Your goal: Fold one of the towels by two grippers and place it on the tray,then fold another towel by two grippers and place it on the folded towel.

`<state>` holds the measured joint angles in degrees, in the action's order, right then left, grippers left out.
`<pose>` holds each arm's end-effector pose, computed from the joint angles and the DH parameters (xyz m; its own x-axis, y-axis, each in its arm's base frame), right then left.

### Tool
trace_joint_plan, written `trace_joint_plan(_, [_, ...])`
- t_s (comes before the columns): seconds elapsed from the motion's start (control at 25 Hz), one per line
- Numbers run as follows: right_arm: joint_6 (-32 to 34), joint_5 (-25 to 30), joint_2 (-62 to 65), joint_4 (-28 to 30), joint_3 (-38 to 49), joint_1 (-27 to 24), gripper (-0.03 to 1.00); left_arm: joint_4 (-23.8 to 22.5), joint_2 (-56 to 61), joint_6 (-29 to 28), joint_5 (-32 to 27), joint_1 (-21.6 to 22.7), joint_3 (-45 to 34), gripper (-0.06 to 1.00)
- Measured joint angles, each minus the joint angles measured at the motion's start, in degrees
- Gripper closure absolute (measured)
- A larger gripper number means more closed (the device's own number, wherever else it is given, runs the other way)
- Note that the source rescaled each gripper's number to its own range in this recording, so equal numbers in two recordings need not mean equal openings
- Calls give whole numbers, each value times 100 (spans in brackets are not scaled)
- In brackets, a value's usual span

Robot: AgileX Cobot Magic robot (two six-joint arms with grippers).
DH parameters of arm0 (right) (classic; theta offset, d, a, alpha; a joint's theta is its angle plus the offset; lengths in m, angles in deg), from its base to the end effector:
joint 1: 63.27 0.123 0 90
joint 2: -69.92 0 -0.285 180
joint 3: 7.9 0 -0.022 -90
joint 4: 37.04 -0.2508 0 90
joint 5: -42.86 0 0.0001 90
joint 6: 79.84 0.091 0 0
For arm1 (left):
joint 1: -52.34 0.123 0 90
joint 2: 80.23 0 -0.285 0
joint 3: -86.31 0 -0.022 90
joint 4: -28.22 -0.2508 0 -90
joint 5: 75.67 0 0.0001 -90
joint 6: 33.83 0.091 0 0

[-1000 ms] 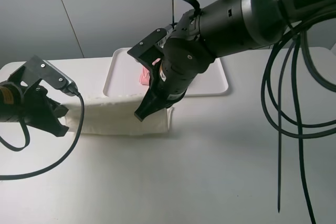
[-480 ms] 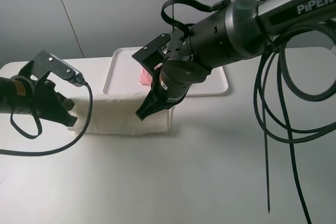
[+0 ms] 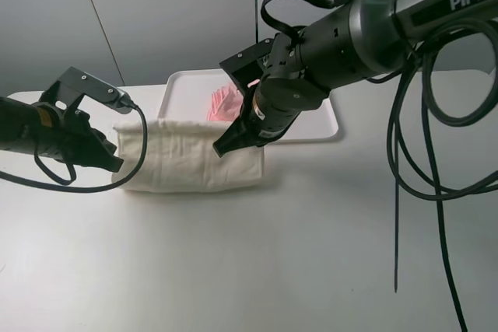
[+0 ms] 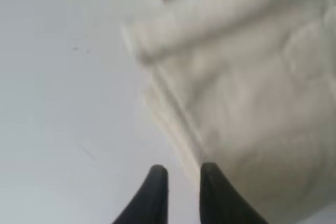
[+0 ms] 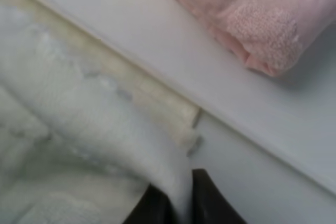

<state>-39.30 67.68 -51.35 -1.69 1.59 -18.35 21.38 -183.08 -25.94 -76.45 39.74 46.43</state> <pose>0.2949 0.2628 0.1420 -0.6976 -0.5105 -0.5027 -0.5132 0.8457 -0.1467 0.2799 -0.0624 0.1414 -0.7035 0.4178 -0.5749 0.4095 0.8995 0.1525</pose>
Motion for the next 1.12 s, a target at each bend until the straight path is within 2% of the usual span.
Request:
trace_joint_plan(0.08, [12, -117, 0, 0, 0, -3, 73, 201, -101, 0, -131, 0, 121, 64])
trace_joint_plan(0.24, [23, -246, 0, -54, 0, -3, 20, 378, -156, -4, -283, 0, 197, 28])
trace_joint_plan(0.28, [23, -258, 0, -54, 0, -3, 12, 391, -156, -4, -312, 0, 209, 23])
trace_joint_plan(0.32, [23, -258, 0, -66, 0, -3, 8, 391, -156, -4, -334, 0, 209, 20])
trace_joint_plan(0.56, [33, -258, 0, -232, 0, -3, 5, 401, -165, -384, -466, 0, 289, 16])
trace_joint_plan(0.68, [33, -205, 0, -448, 0, -3, 5, 415, -165, -610, -764, 0, 509, 11])
trace_joint_plan(0.8, [-69, -91, 0, -769, 0, -3, 5, 414, -215, -919, -1357, 0, 902, 9])
trace_joint_plan(0.88, [-262, 53, 0, -1017, 0, -3, 5, 414, -405, -1165, -2010, 0, 1298, 9])
trace_joint_plan(1.04, [-750, 449, 0, -1641, 0, -3, 7, 417, -1026, -1615, -3295, 0, 2168, 9])
trace_joint_plan(1.12, [-1087, 626, 0, -2034, 0, -13, 7, 426, -1263, -1833, -3644, 0, 2419, 9])
